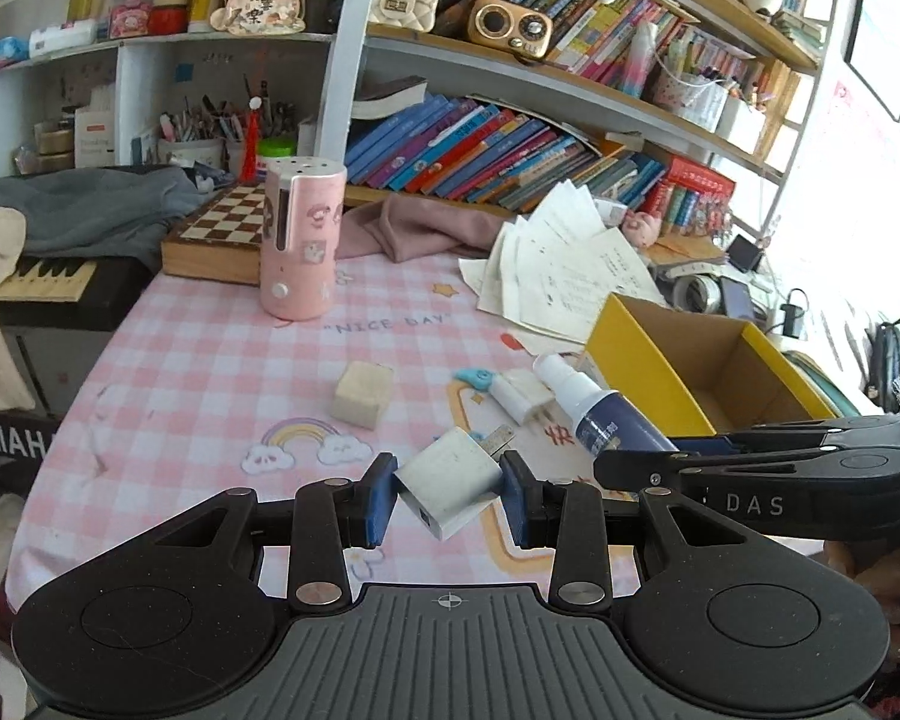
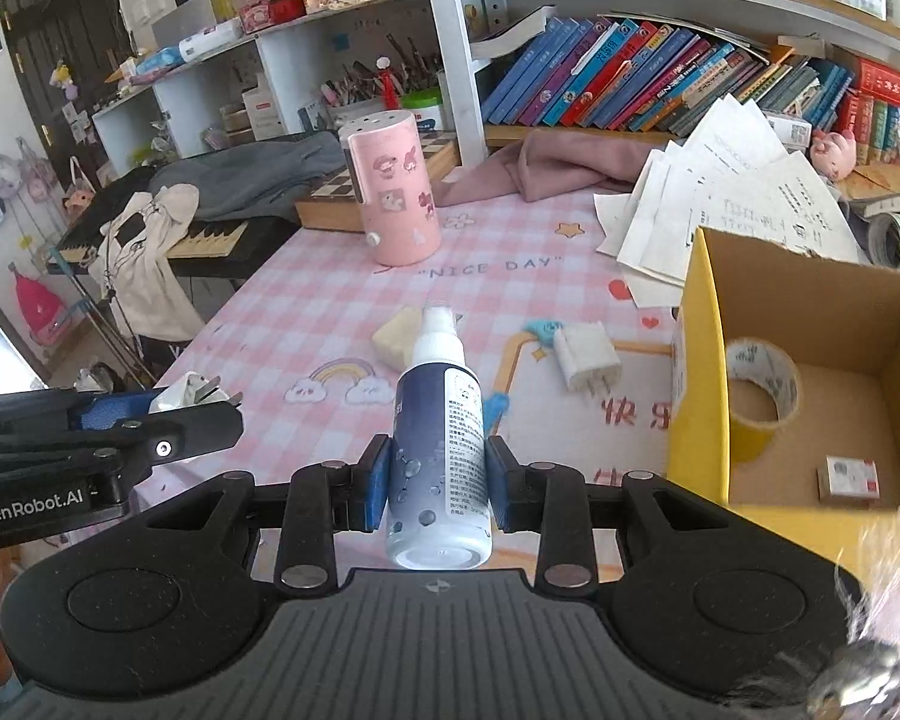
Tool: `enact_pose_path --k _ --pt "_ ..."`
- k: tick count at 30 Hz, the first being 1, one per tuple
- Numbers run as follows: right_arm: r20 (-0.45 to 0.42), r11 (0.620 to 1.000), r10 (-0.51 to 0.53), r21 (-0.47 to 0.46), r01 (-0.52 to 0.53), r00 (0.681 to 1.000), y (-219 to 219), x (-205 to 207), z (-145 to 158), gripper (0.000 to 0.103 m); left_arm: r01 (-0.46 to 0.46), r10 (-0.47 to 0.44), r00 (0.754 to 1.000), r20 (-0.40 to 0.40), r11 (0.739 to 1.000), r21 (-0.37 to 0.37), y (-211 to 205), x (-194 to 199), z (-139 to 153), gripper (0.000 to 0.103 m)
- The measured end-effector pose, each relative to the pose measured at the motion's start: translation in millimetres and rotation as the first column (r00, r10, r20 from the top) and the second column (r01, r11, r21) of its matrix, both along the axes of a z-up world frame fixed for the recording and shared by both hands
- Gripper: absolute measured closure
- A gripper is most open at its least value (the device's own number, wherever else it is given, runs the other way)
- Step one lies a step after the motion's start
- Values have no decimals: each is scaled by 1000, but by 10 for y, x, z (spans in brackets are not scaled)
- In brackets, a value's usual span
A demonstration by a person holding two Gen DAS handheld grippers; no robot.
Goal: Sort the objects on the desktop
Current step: 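Carry the white plug and spray bottle with both grippers to the yellow box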
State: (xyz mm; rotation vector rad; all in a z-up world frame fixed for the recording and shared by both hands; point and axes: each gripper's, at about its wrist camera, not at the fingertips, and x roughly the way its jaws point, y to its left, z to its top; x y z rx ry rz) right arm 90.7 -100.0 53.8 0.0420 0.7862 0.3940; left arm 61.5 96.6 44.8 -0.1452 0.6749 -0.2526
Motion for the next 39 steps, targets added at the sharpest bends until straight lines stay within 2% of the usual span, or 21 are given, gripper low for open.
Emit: enact_pose_path --k 12,21,31,36,39 --pt "-15 996 -85 13 85 996 -184 -735 -24 72 77 -77 997 -10 996 -37 -105 -514 -20 68" --pt "-17 971 -236 23 237 972 -504 -1239 -34 73 192 -192 981 -4 981 -39 -344 -692 -12 68" --pt "-25 911 -411 12 412 911 -901 -1581 -76 73 377 -377 926 8 926 -32 -818 -664 -3 68" --pt "-30 863 -505 16 506 863 -1119 -1705 -88 73 464 -464 886 -14 886 -23 -1067 -596 -26 68" --pt "-31 824 -565 31 565 825 -1259 -1753 -104 73 506 -506 862 6 862 -18 -1188 -564 20 68"
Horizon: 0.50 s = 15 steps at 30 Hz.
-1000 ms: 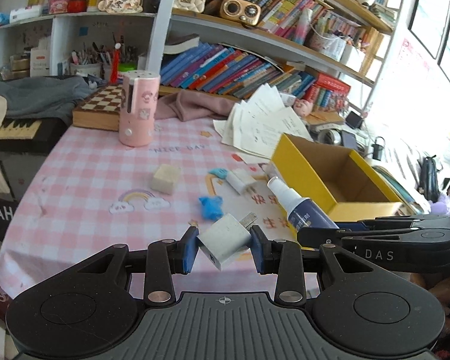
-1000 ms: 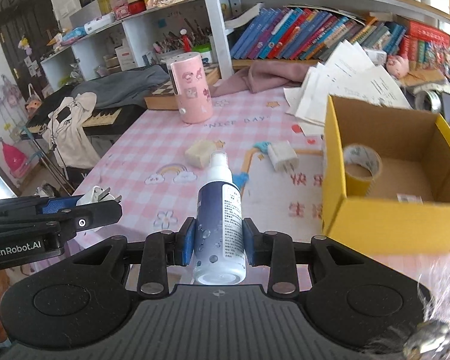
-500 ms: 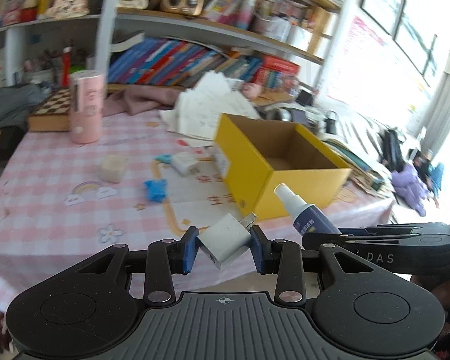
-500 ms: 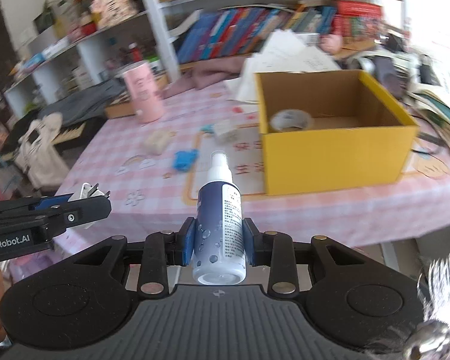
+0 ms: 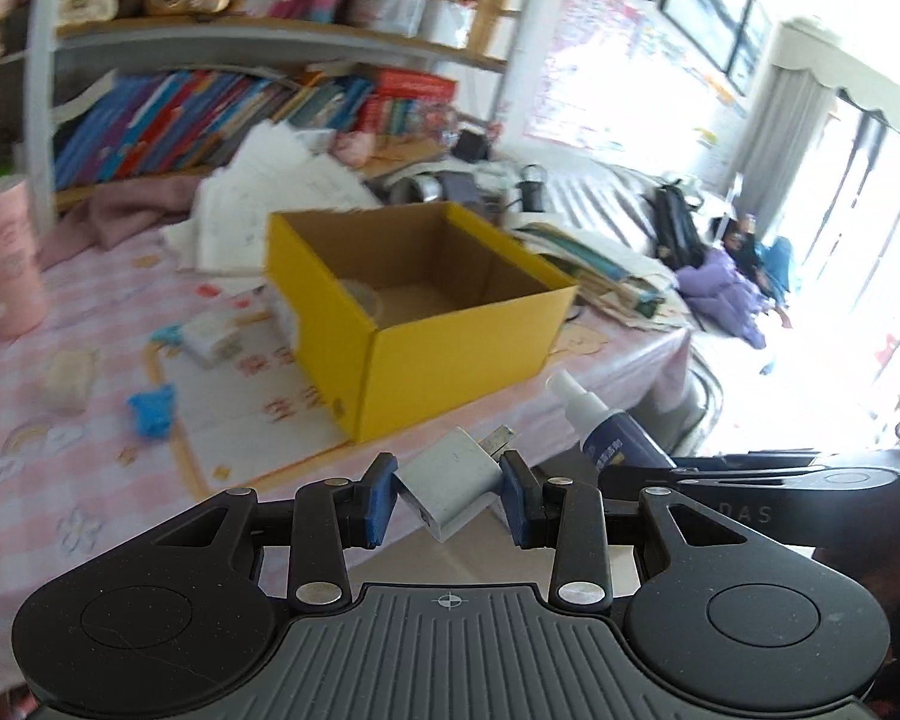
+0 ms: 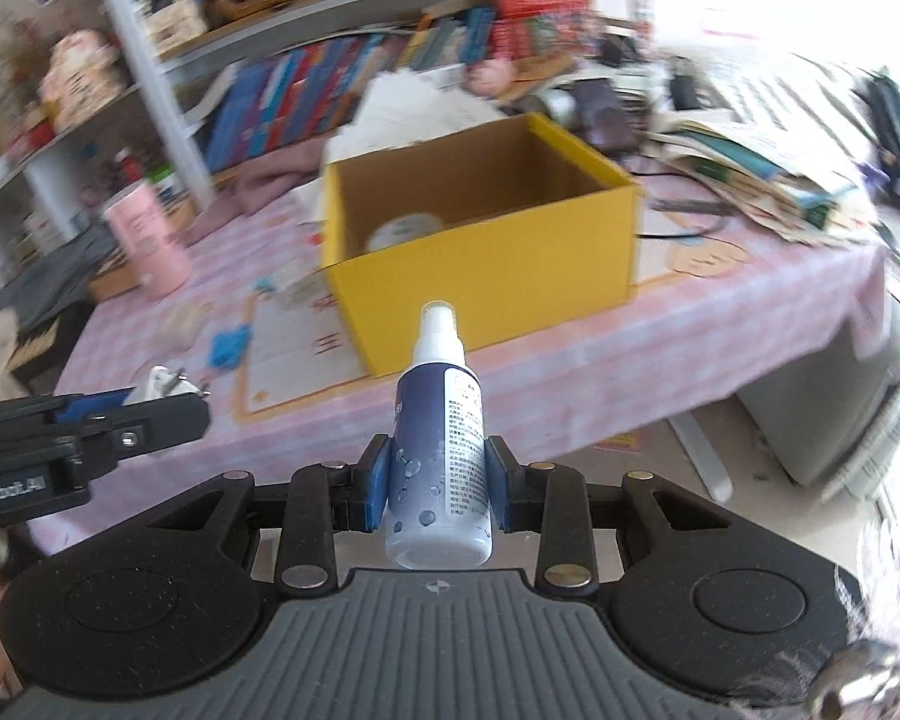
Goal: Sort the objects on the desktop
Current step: 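Carry the white plug and spray bottle with both grippers to the yellow box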
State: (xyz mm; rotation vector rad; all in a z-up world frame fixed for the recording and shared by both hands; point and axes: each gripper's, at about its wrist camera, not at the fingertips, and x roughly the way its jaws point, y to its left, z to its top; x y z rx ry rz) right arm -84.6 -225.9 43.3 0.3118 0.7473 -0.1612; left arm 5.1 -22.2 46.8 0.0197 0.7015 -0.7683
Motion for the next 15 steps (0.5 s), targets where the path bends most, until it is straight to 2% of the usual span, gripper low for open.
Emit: enact_pose_path --k 3,7,15 --pt "11 998 -67 9 67 998 -150 -21 -1 73 38 -38 999 14 999 -5 -127 46 0 68" --pt "13 992 -124 10 124 992 -304 -44 19 73 93 -93 996 -13 996 10 -302 114 -72 68" --pt "-5 992 -124 -7 124 992 -407 142 28 73 138 -139 990 39 990 20 -493 217 -14 68"
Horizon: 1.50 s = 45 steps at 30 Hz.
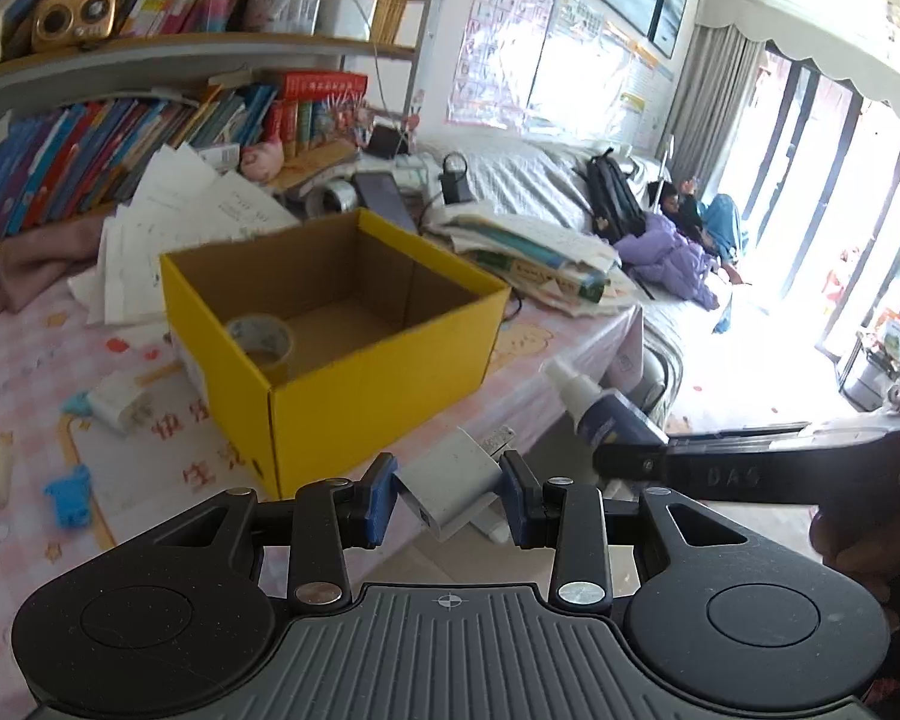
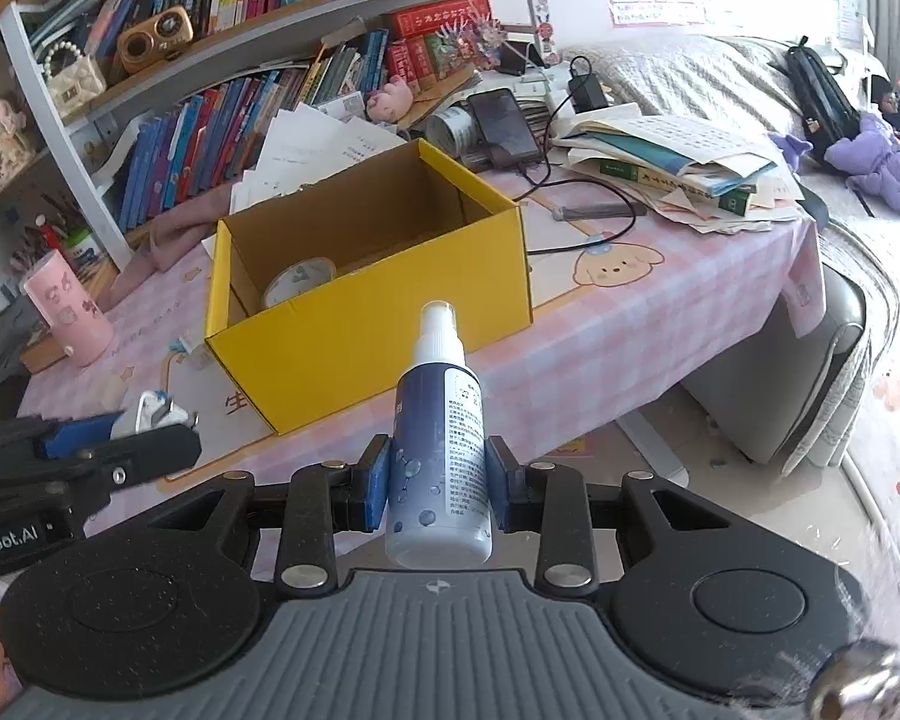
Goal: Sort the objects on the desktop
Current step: 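Carry the white plug and spray bottle with both grippers to the yellow box, then lower both held items into the yellow box and open both grippers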
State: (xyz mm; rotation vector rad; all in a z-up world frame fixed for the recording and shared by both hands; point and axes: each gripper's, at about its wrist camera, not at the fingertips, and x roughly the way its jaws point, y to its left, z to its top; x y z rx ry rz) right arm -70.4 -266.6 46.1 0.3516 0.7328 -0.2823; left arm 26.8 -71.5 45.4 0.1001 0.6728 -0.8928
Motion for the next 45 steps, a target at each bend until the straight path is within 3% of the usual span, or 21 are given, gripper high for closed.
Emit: enact_pose_path --k 10,19,27,36,42,45 --pt "24 997 46 -61 -44 999 -59 332 104 73 -73 74 997 21 997 -19 -27 233 48 68" --pt "76 988 103 -127 -93 992 -183 659 175 73 -134 136 987 89 991 -23 -181 458 90 68" --pt "125 957 205 -233 -172 971 -363 972 317 73 -177 178 979 102 984 -18 -445 652 77 68" --pt "103 936 327 -175 -306 939 -708 1551 235 72 -296 292 950 108 955 21 -747 921 52 68" --pt "47 895 427 -165 -415 903 -796 2096 113 72 -323 312 944 102 940 108 -1008 1131 -94 68" --pt "0 882 461 -107 -458 887 -837 2393 -10 72 -352 345 936 73 926 137 -1080 1257 -167 68"
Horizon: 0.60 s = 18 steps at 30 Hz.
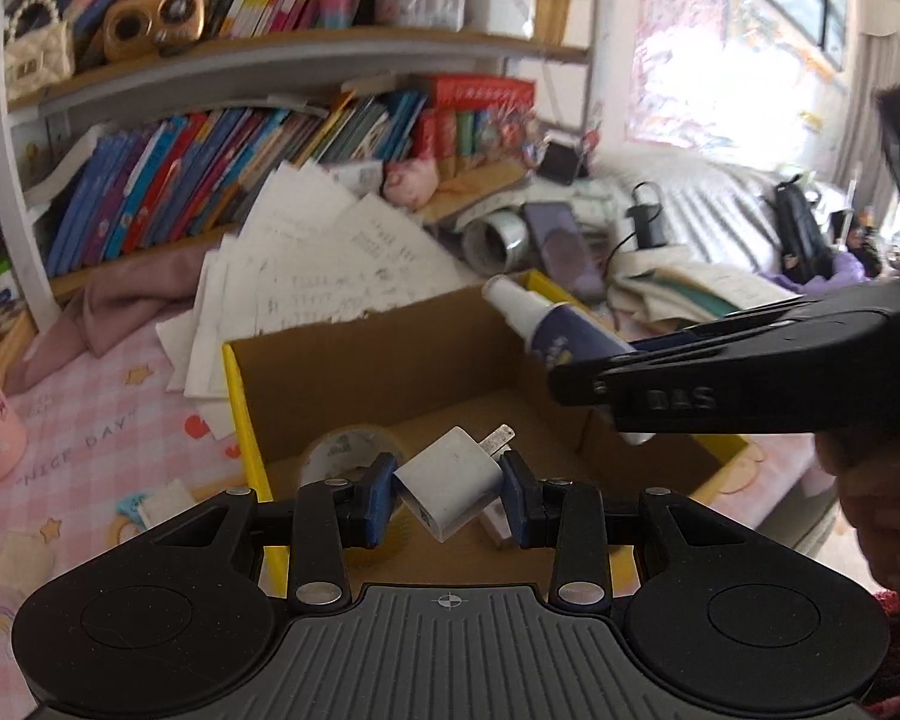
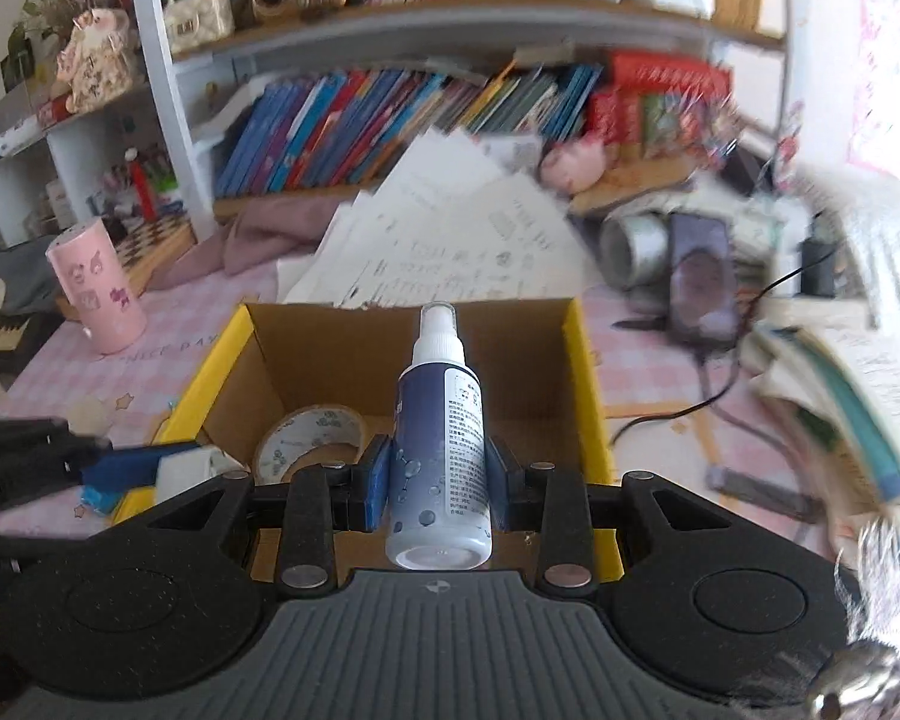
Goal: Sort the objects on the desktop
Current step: 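Lower both held items into the yellow box and open both grippers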
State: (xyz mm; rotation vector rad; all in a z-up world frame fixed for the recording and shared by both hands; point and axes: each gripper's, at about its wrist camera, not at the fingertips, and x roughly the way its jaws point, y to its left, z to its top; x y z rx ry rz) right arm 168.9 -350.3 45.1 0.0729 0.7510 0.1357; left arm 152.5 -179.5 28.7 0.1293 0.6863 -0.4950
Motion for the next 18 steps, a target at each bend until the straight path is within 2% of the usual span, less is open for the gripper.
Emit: enact_pose_path --k 10,18 --pt "-199 996 90 -6 -93 976 -21 615 -448 72 -80 85 986 -144 996 43 -92 275 -303 68" --pt "-254 991 127 -16 -136 959 -30 819 -578 72 -99 111 976 -185 992 72 -184 362 -421 68"
